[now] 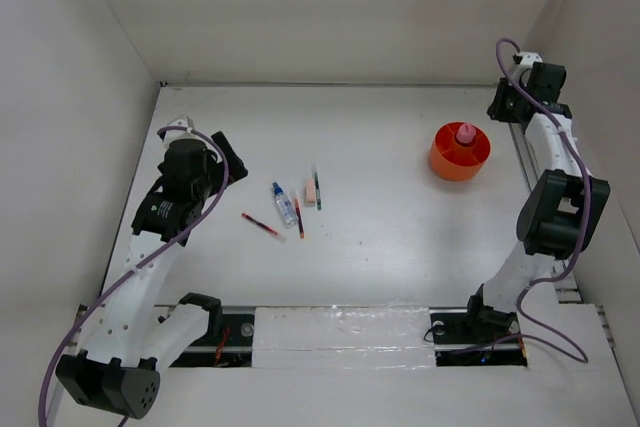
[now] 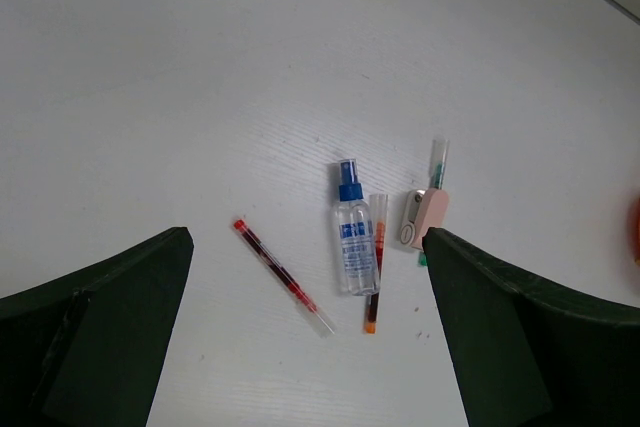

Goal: Sort the stationery into containers
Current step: Place the stationery in the storage box.

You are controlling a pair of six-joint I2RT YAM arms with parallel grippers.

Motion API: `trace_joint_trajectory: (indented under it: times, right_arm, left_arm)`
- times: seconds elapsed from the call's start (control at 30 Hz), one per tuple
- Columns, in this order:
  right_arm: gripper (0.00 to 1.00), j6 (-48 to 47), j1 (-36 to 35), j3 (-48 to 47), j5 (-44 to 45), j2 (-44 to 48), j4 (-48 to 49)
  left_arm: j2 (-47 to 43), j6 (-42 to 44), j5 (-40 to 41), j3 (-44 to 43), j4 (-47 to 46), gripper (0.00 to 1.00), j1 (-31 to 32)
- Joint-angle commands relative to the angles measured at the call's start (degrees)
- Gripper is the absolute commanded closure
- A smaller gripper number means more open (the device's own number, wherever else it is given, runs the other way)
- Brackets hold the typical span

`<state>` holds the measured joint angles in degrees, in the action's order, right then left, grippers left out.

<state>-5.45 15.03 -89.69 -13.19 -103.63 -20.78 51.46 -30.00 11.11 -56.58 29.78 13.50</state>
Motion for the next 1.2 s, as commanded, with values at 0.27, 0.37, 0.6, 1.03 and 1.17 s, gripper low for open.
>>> trace_joint_trajectory:
  times: [0.27,0.37,0.6,1.03,1.17]
  right_arm:
    - [0.99,2.82,-0.09,-0.05,2.12,-0.96,-3.12]
    - [0.97,2.82,-0.09,-0.05,0.37,-1.48,-3.13]
    - [0.97,1.51,-0.61,1.10,0.36,-1.31,-3.66]
    - [0.97,3.34,-0.61,5.74,3.79,3.95,-4.71]
    - [0.97,3.87,-0.61,7.59,3.26,5.11,-4.10]
  left_arm:
    - [-0.93,0.82,0.49,0.59,-1.57,0.00,0.21]
    - [-0.93,0.82,0.49,0.59,-1.57,0.00,0.21]
    - [-0.93,0.82,0.49,0.59,-1.57,0.00,0.21]
    - [-0.40,0.82,0.49,0.59,-1.57,0.00,0.21]
    - [-0.40,0.82,0.49,0.59,-1.57,0.00,0.21]
